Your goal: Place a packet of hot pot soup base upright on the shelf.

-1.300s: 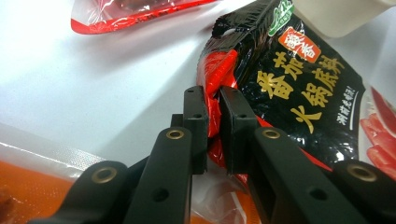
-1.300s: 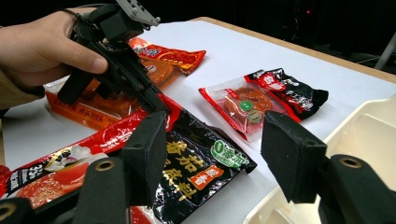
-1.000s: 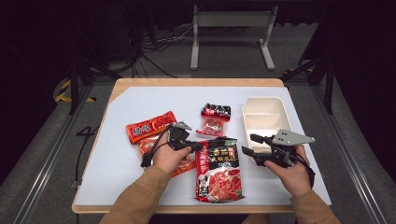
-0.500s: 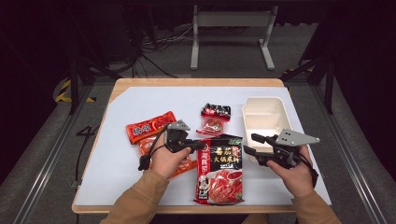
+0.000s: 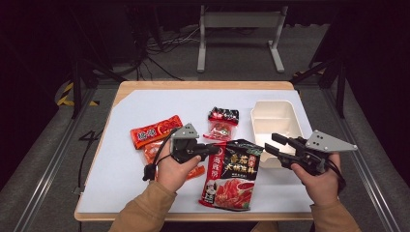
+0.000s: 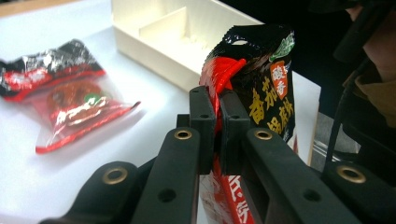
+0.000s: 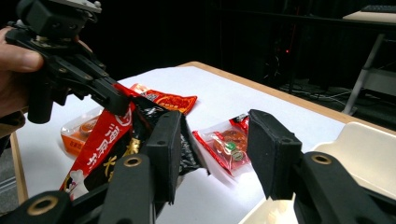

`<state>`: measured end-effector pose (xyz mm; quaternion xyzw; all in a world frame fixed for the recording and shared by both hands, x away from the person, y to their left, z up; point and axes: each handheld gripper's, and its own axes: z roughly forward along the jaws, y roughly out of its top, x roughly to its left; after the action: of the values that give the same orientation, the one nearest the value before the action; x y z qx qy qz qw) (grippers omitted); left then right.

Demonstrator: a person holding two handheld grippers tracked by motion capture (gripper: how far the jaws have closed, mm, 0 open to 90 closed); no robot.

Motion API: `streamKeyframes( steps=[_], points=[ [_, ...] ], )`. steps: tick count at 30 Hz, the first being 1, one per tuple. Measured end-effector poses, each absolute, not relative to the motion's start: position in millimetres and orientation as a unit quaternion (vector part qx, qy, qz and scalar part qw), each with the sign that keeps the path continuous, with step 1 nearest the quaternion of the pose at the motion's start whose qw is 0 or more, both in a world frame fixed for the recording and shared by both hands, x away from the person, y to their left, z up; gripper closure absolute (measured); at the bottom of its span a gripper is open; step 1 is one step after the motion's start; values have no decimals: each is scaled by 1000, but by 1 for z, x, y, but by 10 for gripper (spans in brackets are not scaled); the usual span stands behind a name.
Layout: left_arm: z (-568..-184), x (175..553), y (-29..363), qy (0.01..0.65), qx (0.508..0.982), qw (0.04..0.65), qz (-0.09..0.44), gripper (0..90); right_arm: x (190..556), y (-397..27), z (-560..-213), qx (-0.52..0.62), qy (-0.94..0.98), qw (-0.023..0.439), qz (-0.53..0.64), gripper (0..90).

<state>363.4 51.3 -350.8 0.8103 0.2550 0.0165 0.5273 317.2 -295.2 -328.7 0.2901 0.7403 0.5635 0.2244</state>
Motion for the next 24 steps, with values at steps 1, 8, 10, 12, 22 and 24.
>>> streamKeyframes(
  steps=[1, 8, 10, 12, 22, 24],
  points=[
    [-348, 361, 50, 250, 810, 531, 22, 871, 316, -297, -327, 290, 739, 225, 564, 565],
    [-331, 345, 47, 224, 809, 538, 71, 872, 311, -302, -318, 290, 731, 227, 574, 568],
    [-326, 343, 47, 217, 810, 538, 84, 872, 310, -303, -316, 290, 731, 227, 575, 566],
    [-324, 342, 48, 217, 809, 539, 91, 872, 309, -303, -315, 291, 732, 226, 573, 562],
    [-313, 340, 56, 222, 792, 553, 128, 873, 312, -294, -315, 282, 746, 193, 572, 432],
    [-311, 339, 57, 225, 788, 558, 133, 873, 314, -290, -318, 280, 744, 177, 580, 393]
  ],
)
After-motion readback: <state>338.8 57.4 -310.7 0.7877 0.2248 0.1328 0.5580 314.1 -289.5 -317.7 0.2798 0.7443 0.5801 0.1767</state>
